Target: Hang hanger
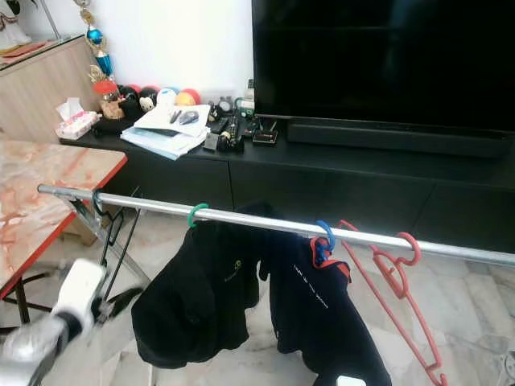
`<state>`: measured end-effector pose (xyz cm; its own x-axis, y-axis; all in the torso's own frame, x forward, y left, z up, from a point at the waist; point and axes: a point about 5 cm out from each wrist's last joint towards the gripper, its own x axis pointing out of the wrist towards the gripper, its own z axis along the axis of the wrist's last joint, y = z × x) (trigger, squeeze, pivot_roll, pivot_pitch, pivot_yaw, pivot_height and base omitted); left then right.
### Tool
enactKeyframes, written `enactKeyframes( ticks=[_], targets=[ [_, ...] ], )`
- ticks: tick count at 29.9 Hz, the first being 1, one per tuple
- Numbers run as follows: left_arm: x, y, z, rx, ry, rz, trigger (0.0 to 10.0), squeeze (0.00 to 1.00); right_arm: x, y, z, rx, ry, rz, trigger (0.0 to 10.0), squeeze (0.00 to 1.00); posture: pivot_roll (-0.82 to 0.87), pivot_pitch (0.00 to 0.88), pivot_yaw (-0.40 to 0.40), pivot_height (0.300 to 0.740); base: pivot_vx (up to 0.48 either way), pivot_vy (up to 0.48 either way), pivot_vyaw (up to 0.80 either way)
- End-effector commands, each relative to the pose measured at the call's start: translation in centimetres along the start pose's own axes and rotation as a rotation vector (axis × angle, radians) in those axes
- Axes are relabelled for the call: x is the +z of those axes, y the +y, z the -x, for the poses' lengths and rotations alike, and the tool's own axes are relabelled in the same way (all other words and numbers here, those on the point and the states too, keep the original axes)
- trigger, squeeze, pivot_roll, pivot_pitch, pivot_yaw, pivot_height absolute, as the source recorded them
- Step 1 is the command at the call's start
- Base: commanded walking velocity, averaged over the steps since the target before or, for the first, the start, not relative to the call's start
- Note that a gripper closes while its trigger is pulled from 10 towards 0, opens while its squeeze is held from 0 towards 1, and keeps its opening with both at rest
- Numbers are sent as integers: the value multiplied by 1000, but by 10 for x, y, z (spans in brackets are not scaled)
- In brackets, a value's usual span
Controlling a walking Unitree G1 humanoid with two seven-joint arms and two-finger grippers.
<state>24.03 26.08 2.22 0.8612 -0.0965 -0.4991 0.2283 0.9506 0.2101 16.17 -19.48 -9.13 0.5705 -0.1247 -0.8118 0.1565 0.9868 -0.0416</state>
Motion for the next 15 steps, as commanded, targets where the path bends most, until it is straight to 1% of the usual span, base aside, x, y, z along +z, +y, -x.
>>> enactKeyframes(
  ticks=[1, 2, 3, 4, 5, 6, 7, 9, 12, 14, 15],
  targets=[
    [-18, 1, 1, 23, 66, 8, 10000, 0, 0, 3, 0, 10, -5, 1, 10000, 0, 42, 0, 66, 740, 0, 0, 0],
    [-42, -3, 4, 45, 156, 49, 10000, 0, 0, 3, 0, 10, -7, 0, 10000, 0, 32, 0, 62, 740, 0, 0, 0],
    [-42, -3, 4, 45, 156, 49, 10000, 0, 0, 3, 0, 10, -7, 0, 10000, 0, 32, 0, 62, 740, 0, 0, 0],
    [-59, -8, 7, 59, 227, 76, 10000, 0, 0, 3, 0, 9, -7, 0, 10000, 0, 30, 0, 58, 740, 0, 0, 0],
    [-80, -18, 12, 66, 318, 105, 10000, 0, 0, 3, 0, 8, -10, 1, 10000, 0, 15, 0, 52, 740, 0, 0, 0],
    [-95, -26, 17, 71, 384, 119, 10000, 0, 0, 3, 0, 7, -13, -1, 10000, 0, 12, 0, 52, 740, 0, 0, 0],
    [-95, -26, 17, 71, 384, 119, 10000, 0, 0, 3, 0, 7, -13, -1, 10000, 0, 12, 0, 52, 740, 0, 0, 0],
    [-109, -35, 22, 77, 448, 142, 10000, 0, 0, 3, 1, 7, -19, -3, 10000, 0, 1, 0, 47, 740, 0, 0, 0],
    [-112, -37, 23, 81, 459, 152, 10000, 0, 0, 3, 1, 8, -22, -3, 10000, 0, 1, 0, 47, 740, 0, 0, 0],
    [-120, -47, 25, 80, 500, 155, 10000, 0, 1, 5, 1, 50, -42, 57, 10000, 0, -30, 0, 28, 740, 0, 0, 0],
    [-120, -47, 25, 80, 500, 155, 10000, 0, 1, 5, 1, 50, -42, 57, 10000, 0, -30, 0, 28, 740, 0, 0, 0]
  ],
)
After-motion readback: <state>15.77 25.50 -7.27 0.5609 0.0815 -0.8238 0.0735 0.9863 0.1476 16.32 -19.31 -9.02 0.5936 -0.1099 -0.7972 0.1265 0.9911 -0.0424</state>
